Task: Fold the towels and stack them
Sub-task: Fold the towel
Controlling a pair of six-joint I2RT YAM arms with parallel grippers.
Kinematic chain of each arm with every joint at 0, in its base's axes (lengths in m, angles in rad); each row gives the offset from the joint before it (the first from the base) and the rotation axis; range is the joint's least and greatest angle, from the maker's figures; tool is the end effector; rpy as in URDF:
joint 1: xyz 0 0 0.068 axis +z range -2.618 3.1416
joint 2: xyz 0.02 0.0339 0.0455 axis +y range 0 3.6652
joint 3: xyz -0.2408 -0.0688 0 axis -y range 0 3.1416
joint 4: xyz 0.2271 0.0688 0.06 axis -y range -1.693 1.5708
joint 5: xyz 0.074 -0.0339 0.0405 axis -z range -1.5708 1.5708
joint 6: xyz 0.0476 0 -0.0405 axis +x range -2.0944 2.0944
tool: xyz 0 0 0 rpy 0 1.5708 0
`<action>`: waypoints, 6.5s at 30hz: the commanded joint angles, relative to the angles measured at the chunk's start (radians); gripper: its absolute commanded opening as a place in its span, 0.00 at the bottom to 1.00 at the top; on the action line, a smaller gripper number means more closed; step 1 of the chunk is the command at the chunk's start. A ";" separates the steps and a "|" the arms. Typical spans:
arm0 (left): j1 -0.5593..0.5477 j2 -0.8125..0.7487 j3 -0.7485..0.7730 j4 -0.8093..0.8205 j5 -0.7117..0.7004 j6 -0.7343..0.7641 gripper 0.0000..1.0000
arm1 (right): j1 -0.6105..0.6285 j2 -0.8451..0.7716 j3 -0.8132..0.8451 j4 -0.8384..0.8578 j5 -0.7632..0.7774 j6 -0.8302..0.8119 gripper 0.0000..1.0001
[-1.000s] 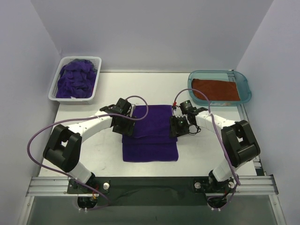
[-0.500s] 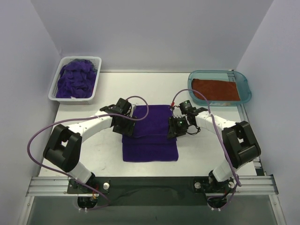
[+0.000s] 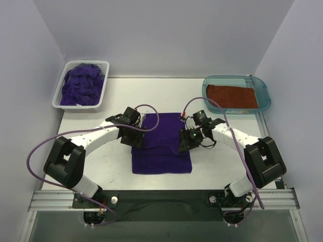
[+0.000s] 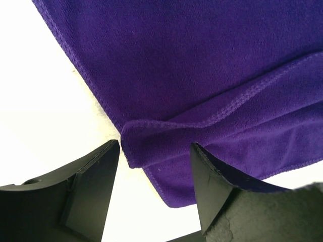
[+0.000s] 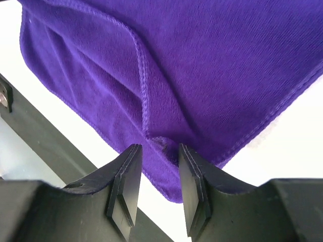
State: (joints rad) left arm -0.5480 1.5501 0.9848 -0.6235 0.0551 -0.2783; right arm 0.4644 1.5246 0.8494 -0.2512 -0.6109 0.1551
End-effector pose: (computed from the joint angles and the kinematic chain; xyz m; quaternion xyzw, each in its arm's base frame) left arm 0.2412 -0.1503 0.1705 0.1371 0.9718 -0.1010 0.1629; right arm 0.2484 0.1550 0.1686 -0.2334 0.8792 0.3637 0.2007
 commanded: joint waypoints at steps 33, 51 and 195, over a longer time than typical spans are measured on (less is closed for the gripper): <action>-0.027 -0.179 -0.058 0.002 -0.216 -0.785 0.61 | 0.031 -0.081 -0.108 -0.042 0.076 0.116 0.35; -0.032 0.033 0.069 -0.108 -0.218 -0.915 0.55 | 0.042 -0.089 -0.165 0.033 0.074 0.115 0.35; 0.083 -0.114 -0.046 0.094 0.045 -0.170 0.56 | 0.468 -0.109 0.022 -0.169 0.813 -0.155 0.00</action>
State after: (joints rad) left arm -0.4782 1.4792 0.8963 -0.5663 0.1558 -0.4152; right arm 0.9310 1.4605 0.8818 -0.4046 0.1703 -0.0044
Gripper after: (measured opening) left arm 0.554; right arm 0.030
